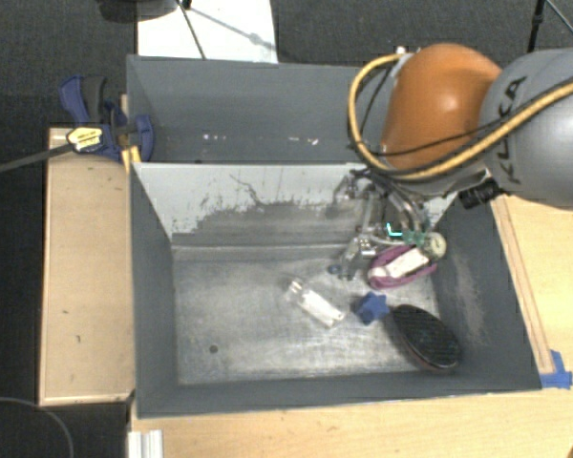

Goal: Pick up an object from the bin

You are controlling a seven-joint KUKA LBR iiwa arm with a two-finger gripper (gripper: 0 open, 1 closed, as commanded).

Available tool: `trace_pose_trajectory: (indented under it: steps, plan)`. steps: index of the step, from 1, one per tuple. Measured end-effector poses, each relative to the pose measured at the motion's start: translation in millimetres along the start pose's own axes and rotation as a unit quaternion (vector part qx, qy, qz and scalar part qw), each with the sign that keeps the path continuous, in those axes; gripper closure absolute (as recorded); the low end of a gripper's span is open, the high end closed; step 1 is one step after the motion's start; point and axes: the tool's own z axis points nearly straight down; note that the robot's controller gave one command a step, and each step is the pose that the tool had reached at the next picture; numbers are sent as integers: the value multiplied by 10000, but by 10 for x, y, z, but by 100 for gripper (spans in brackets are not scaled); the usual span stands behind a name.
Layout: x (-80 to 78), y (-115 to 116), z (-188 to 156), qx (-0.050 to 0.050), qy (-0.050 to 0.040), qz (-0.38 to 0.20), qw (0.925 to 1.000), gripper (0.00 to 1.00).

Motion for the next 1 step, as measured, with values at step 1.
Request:
trace_pose_trajectory:
  steps: [1]
  plan:
    - [275,-73,1351,-8,-65,542,9985,0]
